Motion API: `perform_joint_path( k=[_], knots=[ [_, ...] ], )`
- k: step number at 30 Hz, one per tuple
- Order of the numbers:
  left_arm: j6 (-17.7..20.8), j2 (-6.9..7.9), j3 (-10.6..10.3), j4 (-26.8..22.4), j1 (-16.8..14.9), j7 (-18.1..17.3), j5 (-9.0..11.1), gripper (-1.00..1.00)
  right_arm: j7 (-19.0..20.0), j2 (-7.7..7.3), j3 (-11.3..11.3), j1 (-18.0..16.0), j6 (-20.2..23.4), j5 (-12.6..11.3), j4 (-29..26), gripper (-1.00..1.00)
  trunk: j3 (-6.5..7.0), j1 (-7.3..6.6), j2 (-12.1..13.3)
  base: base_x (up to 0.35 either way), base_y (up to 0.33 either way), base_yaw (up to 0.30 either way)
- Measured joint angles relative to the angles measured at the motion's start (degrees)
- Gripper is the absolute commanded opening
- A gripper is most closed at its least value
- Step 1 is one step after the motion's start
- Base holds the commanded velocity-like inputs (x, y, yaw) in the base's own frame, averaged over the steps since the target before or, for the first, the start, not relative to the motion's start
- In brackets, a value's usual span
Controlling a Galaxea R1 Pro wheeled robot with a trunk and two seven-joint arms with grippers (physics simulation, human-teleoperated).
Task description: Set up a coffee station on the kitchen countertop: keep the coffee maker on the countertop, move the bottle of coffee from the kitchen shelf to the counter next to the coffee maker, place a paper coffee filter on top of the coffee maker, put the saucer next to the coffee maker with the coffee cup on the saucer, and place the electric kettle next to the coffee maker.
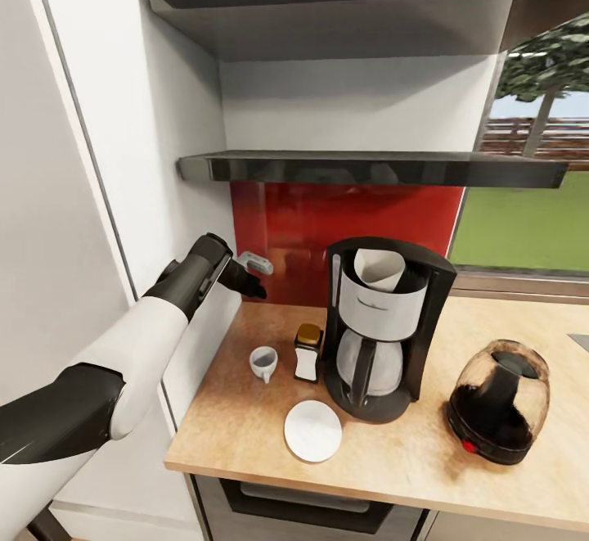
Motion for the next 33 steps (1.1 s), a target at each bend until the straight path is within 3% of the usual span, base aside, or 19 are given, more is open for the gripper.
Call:
perform_joint_path(
  k=[10,22,33],
  knots=[
    [0.00,0.00,0.04,0.09,1.02,-0.01,-2.63,1.00,0.00,0.00,0.00,2.67,-0.10,0.00,0.00,1.00,0.00,0.00,0.00,0.001,0.000,0.000],
    [-0.10,-0.02,0.06,0.11,4.00,2.84,-2.93,1.00,-0.14,0.07,0.00,3.74,-0.08,0.06,-0.08,1.00,0.00,0.00,0.00,0.004,0.000,0.000],
    [-0.10,0.08,0.06,-0.04,6.62,3.29,-3.15,1.00,-0.17,0.25,0.08,3.75,-0.06,0.09,-0.09,1.00,0.00,-0.01,0.01,0.210,0.034,0.000]
  ],
)
